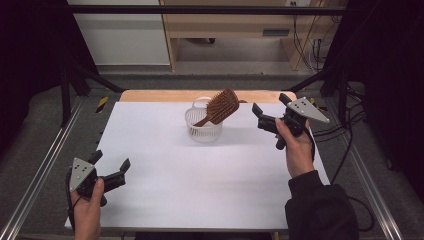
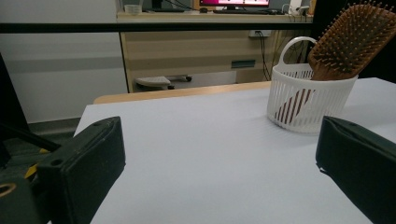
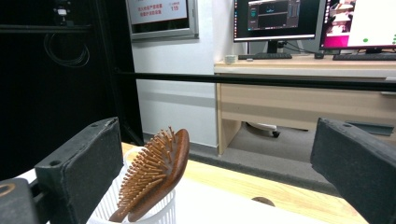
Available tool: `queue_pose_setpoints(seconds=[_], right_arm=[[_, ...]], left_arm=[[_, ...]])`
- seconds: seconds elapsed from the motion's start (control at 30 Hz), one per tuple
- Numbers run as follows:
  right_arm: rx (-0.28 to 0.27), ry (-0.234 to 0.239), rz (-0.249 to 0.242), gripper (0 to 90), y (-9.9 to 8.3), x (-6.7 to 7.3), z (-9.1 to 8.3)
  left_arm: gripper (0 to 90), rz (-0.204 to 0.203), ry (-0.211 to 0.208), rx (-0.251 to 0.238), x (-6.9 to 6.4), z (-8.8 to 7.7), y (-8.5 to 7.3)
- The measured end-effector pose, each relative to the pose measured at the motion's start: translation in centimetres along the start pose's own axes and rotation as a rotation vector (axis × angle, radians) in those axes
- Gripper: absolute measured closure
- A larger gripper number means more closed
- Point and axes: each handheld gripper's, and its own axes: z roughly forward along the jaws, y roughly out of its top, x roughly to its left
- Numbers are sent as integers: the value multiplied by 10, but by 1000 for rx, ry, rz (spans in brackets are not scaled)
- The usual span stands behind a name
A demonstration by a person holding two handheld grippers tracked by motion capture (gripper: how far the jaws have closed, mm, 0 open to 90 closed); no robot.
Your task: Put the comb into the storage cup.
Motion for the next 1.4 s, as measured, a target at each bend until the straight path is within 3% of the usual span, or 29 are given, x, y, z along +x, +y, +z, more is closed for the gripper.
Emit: queue_pose_setpoints(seconds=[0.67, 1.4], right_arm=[[-12, -1, 8, 22, 0, -15, -28], [5, -30, -8, 23, -16, -32, -61]], left_arm=[[19, 6, 9, -2, 1, 1, -2], [19, 4, 0, -3, 3, -1, -3]])
